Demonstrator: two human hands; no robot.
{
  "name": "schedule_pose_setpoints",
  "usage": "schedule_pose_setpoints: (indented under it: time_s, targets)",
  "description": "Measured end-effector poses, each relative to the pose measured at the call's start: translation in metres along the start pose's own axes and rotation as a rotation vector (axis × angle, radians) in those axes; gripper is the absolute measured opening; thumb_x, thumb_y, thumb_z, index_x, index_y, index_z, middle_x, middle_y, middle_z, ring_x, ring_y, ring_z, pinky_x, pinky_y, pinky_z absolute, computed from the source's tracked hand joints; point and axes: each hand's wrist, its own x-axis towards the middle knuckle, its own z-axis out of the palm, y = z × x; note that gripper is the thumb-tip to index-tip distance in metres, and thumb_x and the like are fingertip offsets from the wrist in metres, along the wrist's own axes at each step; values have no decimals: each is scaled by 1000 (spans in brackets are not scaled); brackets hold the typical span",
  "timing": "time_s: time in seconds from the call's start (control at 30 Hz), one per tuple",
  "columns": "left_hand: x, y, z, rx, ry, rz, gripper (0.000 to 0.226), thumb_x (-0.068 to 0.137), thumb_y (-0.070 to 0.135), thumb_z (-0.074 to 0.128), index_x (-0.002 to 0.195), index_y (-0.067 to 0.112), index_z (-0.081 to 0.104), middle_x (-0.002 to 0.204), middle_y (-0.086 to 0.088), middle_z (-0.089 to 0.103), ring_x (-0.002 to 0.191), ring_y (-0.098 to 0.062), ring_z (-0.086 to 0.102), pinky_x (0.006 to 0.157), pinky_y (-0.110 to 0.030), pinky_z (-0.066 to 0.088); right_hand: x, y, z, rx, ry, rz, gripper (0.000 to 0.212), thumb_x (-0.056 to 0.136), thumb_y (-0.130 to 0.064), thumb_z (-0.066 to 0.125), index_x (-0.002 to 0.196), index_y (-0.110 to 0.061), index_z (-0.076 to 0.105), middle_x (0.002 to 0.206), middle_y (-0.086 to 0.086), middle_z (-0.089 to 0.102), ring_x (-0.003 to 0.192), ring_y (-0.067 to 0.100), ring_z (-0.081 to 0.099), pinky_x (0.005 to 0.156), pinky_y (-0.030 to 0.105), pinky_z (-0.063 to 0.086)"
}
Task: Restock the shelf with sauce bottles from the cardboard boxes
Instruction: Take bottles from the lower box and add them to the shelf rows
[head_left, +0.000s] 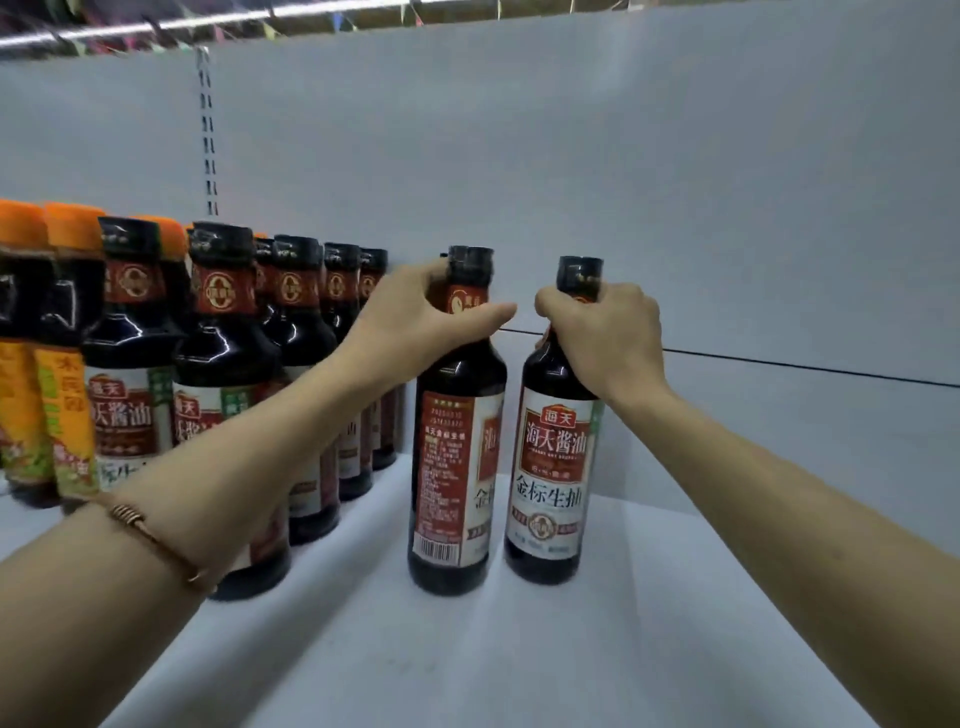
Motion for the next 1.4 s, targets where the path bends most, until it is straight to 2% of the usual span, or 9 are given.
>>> schedule_pose_setpoints:
  time_s: [0.13, 0.27, 0.47, 0.6, 0.83, 0.93, 1.03, 1.13, 1.4]
  targets:
    - [-6, -3, -5, 1, 30, -39, 36, 77, 31, 76, 103, 23, 53, 74, 17, 72, 72, 0, 69, 66, -13, 53, 3, 3, 5, -19, 14, 10, 41, 81, -38, 61, 50, -15, 46, 53, 2, 51, 56, 22, 49, 50, 31, 31]
    - [-5, -6, -21, 72, -41, -107, 49, 81, 40, 71, 121, 19, 52, 95, 7, 75, 90, -7, 71, 88, -36, 55, 6, 4, 9, 20, -16, 51, 43, 83, -41, 61, 52, -14, 49, 56, 1, 54, 60, 22, 53, 53, 31, 36]
    - [1, 2, -37, 271, -103, -176, 24, 86, 42, 65, 106, 30, 57, 92, 17, 63, 82, 5, 58, 67, -16, 45, -11, 10, 12, 210, -50, 94, 40, 86, -41, 62, 63, -10, 55, 63, 9, 60, 61, 25, 54, 64, 41, 46]
    - [6, -5, -34, 322, -53, -138, 41, 88, 36, 65, 124, 19, 55, 101, 8, 65, 88, -4, 61, 75, -22, 49, -9, 10, 16, 171, -14, 68, 50, 87, -47, 60, 66, -1, 56, 67, 13, 64, 61, 24, 56, 66, 44, 49]
    - [-25, -21, -3, 73, -3, -323, 52, 99, 45, 40, 143, 17, 35, 132, 4, 52, 124, -14, 48, 96, -28, 38, -16, 4, 17, -138, -109, 82, 46, 94, -64, 38, 75, -23, 48, 71, -6, 57, 73, 18, 56, 66, 34, 39]
    - [-53, -38, 13, -26, -22, -465, 94, 87, 59, 51, 153, 21, -4, 155, -4, 20, 143, -21, 24, 112, -44, 27, -43, 20, 12, -54, -185, 153, 44, 89, -62, 52, 114, -26, 47, 100, -6, 62, 94, 17, 60, 82, 37, 47]
    - [-74, -54, 26, 63, -60, -465, 103, 81, 40, 72, 152, 26, -2, 148, -5, 20, 137, -24, 31, 111, -47, 30, -67, 37, 10, 141, -371, 207, 84, 80, -37, 76, 144, -36, 21, 128, -5, 56, 112, 17, 59, 97, 43, 49]
    - [-79, -63, 27, 85, -46, -427, 96, 78, 29, 77, 149, 24, 13, 140, -3, 35, 130, -21, 42, 108, -43, 35, -63, 43, 6, 167, -428, 221, 103, 69, -31, 85, 145, -43, 16, 134, -2, 52, 119, 19, 56, 101, 49, 47]
    - [-73, -67, 25, 99, -19, -452, 88, 82, 25, 73, 149, 16, 17, 141, -6, 34, 132, -23, 40, 110, -44, 35, -52, 40, 32, 81, -311, 226, 93, 68, -27, 87, 143, -26, 32, 120, -10, 57, 109, 11, 56, 98, 38, 47]
